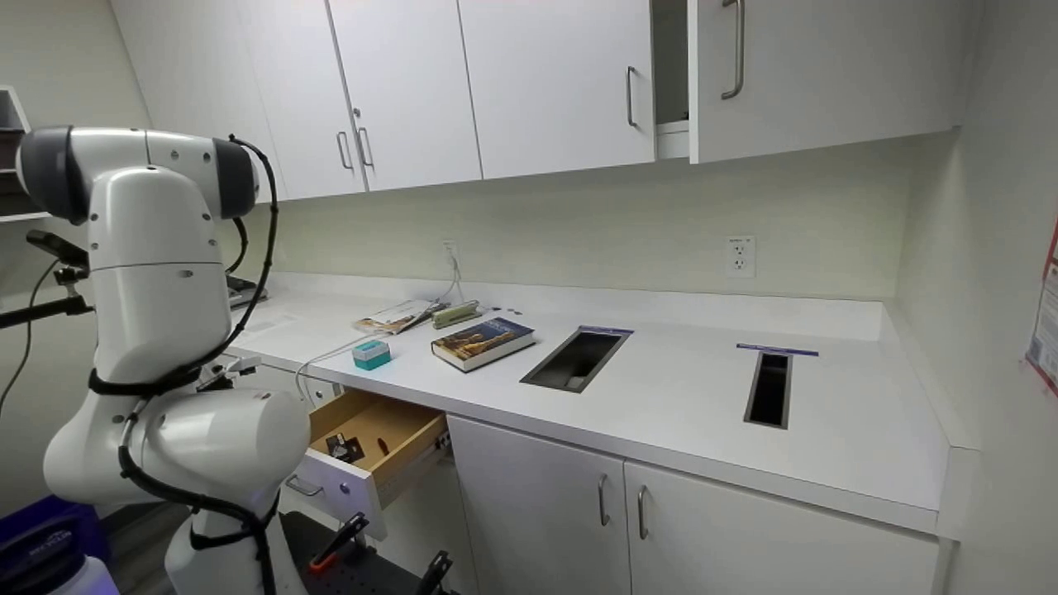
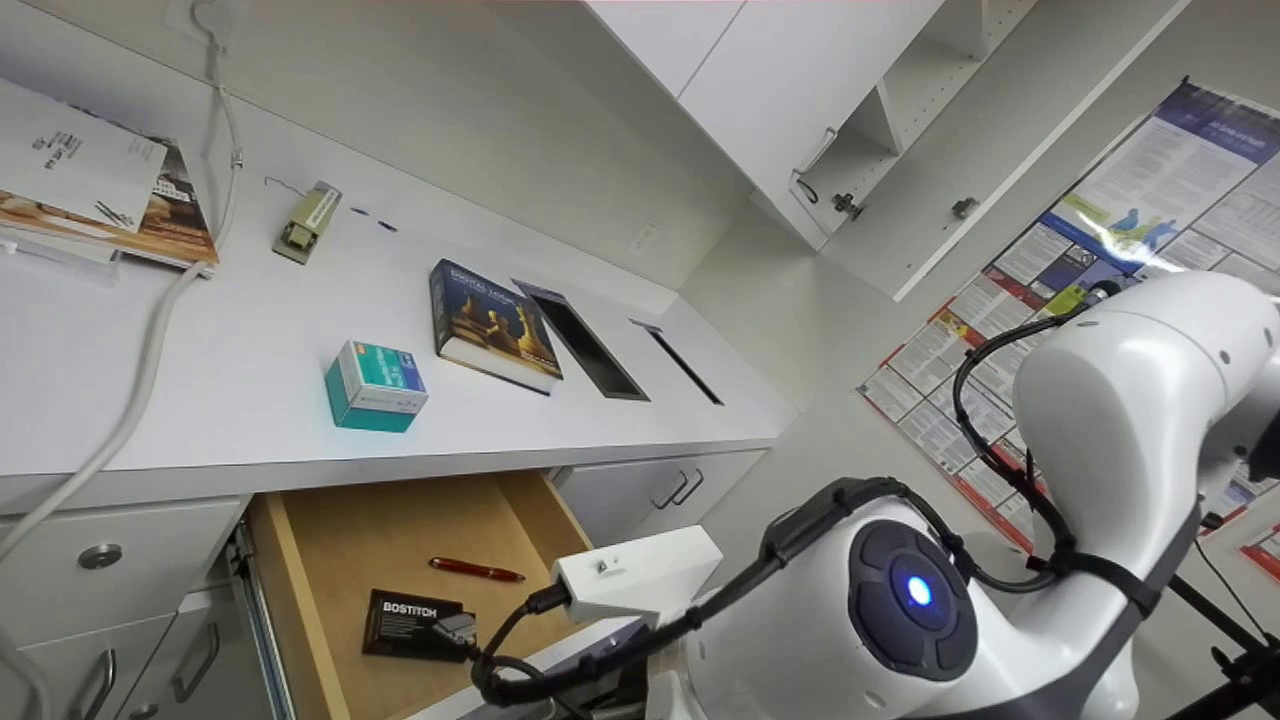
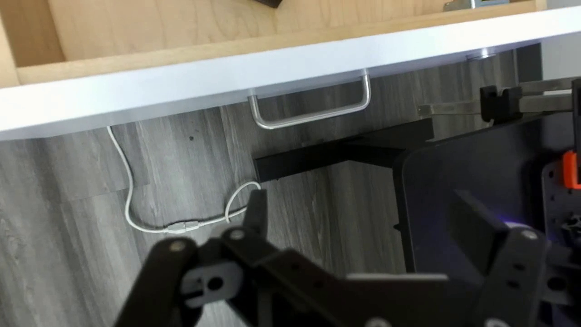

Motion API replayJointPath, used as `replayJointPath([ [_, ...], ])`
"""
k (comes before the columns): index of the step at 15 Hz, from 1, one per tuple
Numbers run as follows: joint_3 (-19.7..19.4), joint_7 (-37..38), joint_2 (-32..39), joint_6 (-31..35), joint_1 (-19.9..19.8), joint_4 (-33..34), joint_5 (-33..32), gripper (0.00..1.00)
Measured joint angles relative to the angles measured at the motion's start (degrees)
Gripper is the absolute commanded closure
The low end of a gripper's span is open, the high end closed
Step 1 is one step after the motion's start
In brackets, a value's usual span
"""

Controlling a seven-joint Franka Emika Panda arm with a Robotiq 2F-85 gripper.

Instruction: Put the black box and pen inside the open drawer then close it

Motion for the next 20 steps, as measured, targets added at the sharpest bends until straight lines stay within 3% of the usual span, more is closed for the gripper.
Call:
replayJointPath([
  [3,-0.11,-0.07,1.94,-1.28,1.34,0.21,-6.16,0.0],
  [4,-0.23,-0.02,2.65,-1.15,1.65,0.21,-8.79,0.25],
  [6,-0.81,0.38,4.04,-0.55,2.18,0.2,-14.25,0.34],
  [10,-2.59,4.64,6.4,4.07,2.5,0.05,-23.66,0.66],
  [14,-4.69,11.1,8.25,9.6,2.48,-0.11,-29.18,0.95],
  [17,-6.35,15.27,9.58,9.9,2.56,-0.11,-32.71,1.0],
  [20,-7.43,19.5,10.7,9.47,3.31,-0.36,-36.66,0.96],
])
